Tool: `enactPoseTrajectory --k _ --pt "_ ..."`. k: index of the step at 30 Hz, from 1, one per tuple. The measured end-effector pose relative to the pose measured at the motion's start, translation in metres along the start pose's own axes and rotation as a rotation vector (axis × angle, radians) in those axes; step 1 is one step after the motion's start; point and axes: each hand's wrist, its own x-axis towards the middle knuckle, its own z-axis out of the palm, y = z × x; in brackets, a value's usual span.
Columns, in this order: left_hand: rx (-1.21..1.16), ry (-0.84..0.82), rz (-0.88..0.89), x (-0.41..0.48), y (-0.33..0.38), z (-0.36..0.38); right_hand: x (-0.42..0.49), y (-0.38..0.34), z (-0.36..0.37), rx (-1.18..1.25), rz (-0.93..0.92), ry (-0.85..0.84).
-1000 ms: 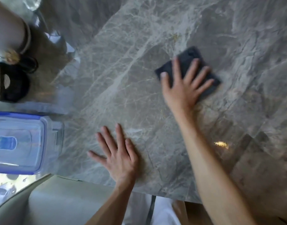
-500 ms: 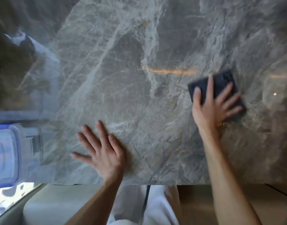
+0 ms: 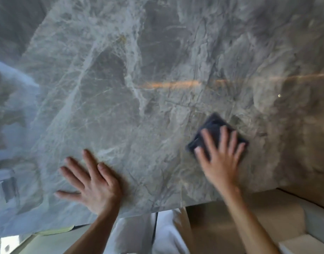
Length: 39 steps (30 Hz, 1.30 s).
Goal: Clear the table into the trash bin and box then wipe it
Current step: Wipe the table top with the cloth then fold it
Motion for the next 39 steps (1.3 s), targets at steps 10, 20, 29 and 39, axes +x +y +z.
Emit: enactPoseTrajectory --k 10,20,29,39 --pt "0.019 -0.012 -0.01 -0.001 0.007 -0.007 0.086 -0.22 -0.005 0.225 -0.418 0.193" --pt "0.031 -0.004 -0.041 0.0 0.002 -0.001 0.158 -0.076 -0.016 0.127 0.155 0.101" --pt "0.013 -0.016 -0.047 0.001 0.007 -0.006 0.004 -0.141 -0.001 0.059 -0.7 0.041" --pt "0.047 0.018 -0.03 0.003 -0.003 0.009 0.208 -0.218 -0.026 0.156 -0.098 0.127"
